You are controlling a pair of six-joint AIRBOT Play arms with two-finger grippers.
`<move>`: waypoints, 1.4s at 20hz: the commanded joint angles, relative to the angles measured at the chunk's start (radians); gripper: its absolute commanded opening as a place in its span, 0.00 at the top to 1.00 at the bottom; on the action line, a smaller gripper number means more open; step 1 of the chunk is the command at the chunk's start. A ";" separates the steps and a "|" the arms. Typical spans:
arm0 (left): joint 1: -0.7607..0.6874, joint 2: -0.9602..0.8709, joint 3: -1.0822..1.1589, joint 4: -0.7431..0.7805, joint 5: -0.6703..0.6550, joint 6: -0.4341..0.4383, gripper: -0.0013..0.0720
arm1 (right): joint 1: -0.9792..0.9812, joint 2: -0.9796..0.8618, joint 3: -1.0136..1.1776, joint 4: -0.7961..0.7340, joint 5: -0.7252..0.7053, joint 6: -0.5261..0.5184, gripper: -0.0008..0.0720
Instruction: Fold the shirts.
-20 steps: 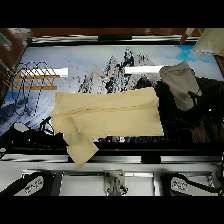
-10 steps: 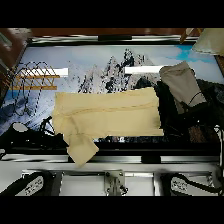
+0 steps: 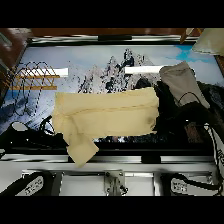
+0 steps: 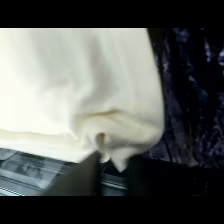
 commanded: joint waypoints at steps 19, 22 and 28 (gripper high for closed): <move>0.023 -0.494 0.785 -0.183 0.183 -0.024 0.94 | 0.091 -0.275 0.595 0.024 0.269 -0.010 0.89; 0.011 -0.541 0.793 -0.183 0.270 -0.055 0.94 | 0.126 -0.353 0.624 -0.026 0.297 -0.006 0.89; -0.021 -0.564 0.793 -0.190 0.324 -0.054 0.94 | 0.134 -0.363 0.624 -0.030 0.358 0.002 0.86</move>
